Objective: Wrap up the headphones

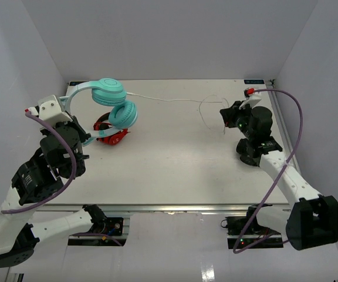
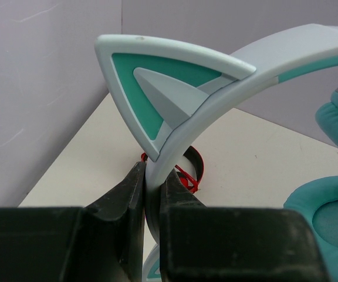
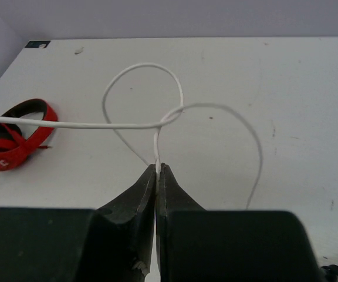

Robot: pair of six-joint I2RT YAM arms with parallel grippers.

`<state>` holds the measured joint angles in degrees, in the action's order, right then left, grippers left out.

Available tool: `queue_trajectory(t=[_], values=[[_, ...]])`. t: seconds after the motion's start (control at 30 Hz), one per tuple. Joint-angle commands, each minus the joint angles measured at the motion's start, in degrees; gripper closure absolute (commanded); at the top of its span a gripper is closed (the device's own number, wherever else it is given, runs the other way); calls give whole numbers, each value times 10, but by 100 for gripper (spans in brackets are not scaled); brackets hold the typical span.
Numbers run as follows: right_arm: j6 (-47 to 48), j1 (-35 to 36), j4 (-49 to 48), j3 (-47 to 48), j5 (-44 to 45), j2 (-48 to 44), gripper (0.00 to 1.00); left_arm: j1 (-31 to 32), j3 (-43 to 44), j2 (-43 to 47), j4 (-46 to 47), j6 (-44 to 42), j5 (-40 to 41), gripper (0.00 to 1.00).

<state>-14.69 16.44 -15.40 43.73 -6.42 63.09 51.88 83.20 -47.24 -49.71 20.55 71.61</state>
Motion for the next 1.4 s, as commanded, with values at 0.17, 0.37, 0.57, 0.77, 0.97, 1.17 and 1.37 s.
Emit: queue_trajectory(t=[0.17, 0.37, 0.57, 0.77, 0.97, 1.17, 1.37], values=[[-67, -92, 14, 60, -43, 141, 92, -1, 17, 25, 28, -5, 26, 100], [-63, -91, 5, 80, -100, 162, 92, -1, 15, 30, 29, -4, 4, 100], [23, -35, 34, 98, -184, 161, 82, -1, -3, 7, 24, 1, -110, 100], [61, 1, 63, 67, -185, 97, 41, 0, -13, -2, -5, 33, -184, 100], [103, 38, 89, 17, -238, -26, 29, -1, 6, 5, -48, 52, -232, 100], [128, 81, -117, -81, -457, -112, 25, 0, 10, 10, -57, 56, -285, 100], [109, 119, -268, -131, -498, -109, 24, -1, -3, 19, -45, 54, -356, 100]])
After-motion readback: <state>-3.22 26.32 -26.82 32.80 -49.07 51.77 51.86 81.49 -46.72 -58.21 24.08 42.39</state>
